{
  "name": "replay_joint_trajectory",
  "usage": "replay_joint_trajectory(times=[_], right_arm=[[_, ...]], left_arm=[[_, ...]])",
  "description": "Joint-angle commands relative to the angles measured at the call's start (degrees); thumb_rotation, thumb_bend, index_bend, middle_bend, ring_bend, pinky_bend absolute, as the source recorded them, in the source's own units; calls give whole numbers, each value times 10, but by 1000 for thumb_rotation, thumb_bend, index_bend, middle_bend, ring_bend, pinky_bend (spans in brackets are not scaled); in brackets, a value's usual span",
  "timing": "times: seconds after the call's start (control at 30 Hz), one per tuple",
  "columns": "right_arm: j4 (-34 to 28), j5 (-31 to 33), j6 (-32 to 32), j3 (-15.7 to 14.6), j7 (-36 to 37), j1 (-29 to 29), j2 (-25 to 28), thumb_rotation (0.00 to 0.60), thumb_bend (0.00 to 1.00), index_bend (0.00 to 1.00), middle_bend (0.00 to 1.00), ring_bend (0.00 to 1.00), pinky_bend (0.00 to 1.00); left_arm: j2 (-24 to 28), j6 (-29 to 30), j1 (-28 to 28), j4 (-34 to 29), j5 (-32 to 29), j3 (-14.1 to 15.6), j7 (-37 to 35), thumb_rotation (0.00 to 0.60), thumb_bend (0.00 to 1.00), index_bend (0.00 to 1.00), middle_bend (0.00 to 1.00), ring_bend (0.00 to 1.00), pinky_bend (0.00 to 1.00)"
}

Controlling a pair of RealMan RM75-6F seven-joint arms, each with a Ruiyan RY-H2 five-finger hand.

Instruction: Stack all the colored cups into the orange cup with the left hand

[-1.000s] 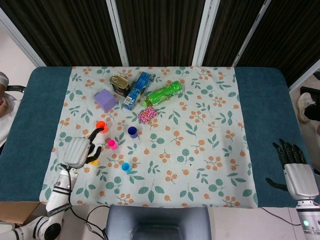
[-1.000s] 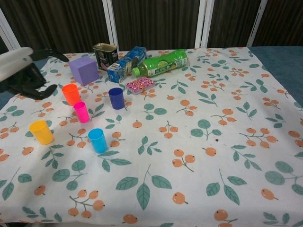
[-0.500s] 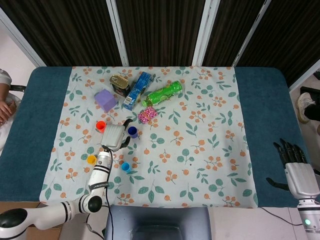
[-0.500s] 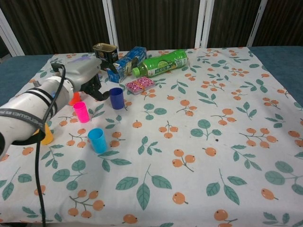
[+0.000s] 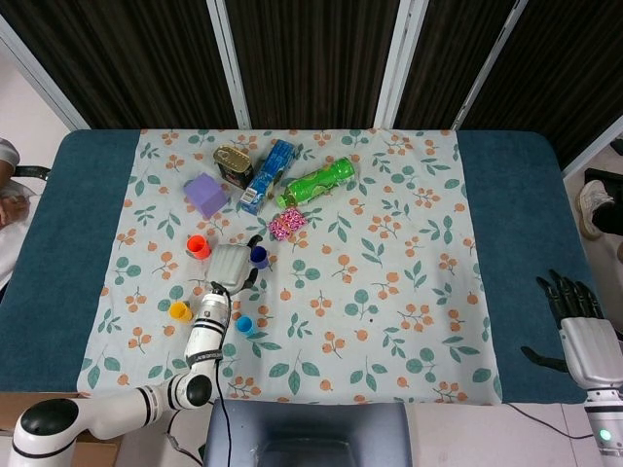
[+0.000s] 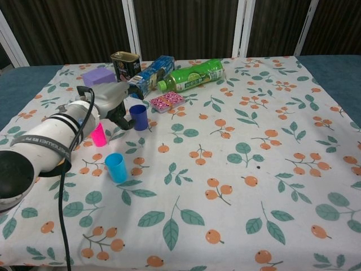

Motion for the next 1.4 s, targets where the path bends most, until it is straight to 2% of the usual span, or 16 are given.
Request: replay_joint_trajectory(times=[0.03, 0.1, 0.3, 0.53, 0.77, 0.9, 1.03, 1.2, 1.4], right_arm=[[0, 0, 0, 0, 1, 0, 0, 600, 154, 0, 0, 0, 0], [0, 1, -1, 0, 2, 0, 1, 600, 154, 0, 0, 0, 0], [0, 1, 4, 1, 9, -3, 5, 600, 154, 0, 0, 0, 0], [0, 0, 6, 1, 11, -4, 7, 600, 154, 0, 0, 0, 0], [0, 1, 0, 1, 10, -3, 8, 600, 154, 0, 0, 0, 0], [-2, -1, -1, -2, 6, -3, 8, 600, 155, 0, 0, 0, 0], [-4, -3, -3, -4, 5, -3, 8, 600, 154, 0, 0, 0, 0], [-6, -7, -3, -6, 7, -3, 9, 600, 154, 0, 0, 0, 0], [-7, -7, -3, -6, 11, -3, 12, 600, 154, 0, 0, 0, 0]], left_arm=[[-11, -9, -10, 20, -13, -5, -3, 600, 388, 248, 1000, 1000, 1000], [-15, -10, -15, 31, -15, -6, -6, 600, 387, 280, 1000, 1000, 1000], [-20, -12, -21, 50, -14, -6, -20, 600, 386, 466, 1000, 1000, 1000], [-15, -5, -24, 49, -8, -12, -41, 600, 382, 563, 1000, 1000, 1000], [62, 47, 0, -28, 7, -28, -39, 600, 384, 574, 1000, 1000, 1000], [115, 59, 21, -75, -14, -36, -25, 600, 386, 574, 1000, 1000, 1000], [148, 51, 42, -97, -42, -25, -19, 600, 386, 573, 1000, 1000, 1000], [153, 36, 50, -88, -56, -9, -31, 600, 385, 573, 1000, 1000, 1000], [139, 21, 44, -49, -58, 5, -42, 600, 383, 571, 1000, 1000, 1000]])
